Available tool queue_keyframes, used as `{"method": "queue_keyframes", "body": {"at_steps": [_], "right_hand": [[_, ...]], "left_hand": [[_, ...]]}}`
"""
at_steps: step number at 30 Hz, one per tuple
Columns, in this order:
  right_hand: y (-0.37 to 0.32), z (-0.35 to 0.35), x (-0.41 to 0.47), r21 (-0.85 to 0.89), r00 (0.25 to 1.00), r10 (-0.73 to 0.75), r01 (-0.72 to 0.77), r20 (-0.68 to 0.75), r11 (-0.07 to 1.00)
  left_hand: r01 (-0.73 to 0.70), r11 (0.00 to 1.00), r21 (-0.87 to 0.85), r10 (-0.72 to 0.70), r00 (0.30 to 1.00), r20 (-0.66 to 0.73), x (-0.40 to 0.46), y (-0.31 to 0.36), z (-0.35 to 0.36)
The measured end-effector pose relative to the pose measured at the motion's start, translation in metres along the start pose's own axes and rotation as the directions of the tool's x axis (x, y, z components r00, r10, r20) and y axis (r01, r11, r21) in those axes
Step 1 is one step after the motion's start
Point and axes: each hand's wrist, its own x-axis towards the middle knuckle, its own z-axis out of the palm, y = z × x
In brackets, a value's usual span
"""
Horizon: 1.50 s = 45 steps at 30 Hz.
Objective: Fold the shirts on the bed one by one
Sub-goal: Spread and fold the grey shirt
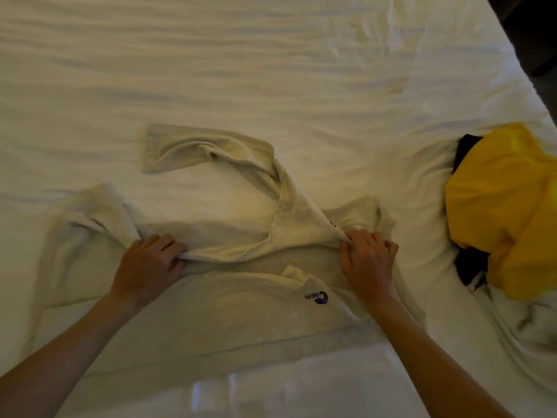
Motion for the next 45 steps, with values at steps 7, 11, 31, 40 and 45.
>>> {"method": "queue_keyframes", "body": {"at_steps": [7,11,31,40,45], "right_hand": [[-0.104,-0.002,-0.012,0.137,0.997,0.0,-0.01,0.076,0.99],[-0.186,0.031,-0.02,0.319,0.797,-0.493,0.394,0.349,0.862],[-0.174,0.052,-0.007,0.079,0.93,-0.347,0.34,0.12,0.937],[-0.155,0.033,-0.012,0.161,0.882,-0.455,0.435,0.119,0.886],[-0.138,0.024,-0.007,0.264,0.891,-0.454,0.432,0.027,0.862]], "left_hand": [[0.047,0.971,0.233,-0.095,0.975,0.2,0.001,-0.022,-0.028],[0.049,0.89,0.453,-0.203,0.933,0.297,0.002,-0.05,-0.045],[0.215,0.943,0.254,-0.223,0.975,0.001,-0.107,-0.135,-0.039],[0.26,0.955,0.14,-0.264,0.965,0.007,-0.126,-0.125,-0.038],[0.393,0.918,-0.046,-0.394,0.901,-0.181,-0.089,-0.062,-0.036]]}}
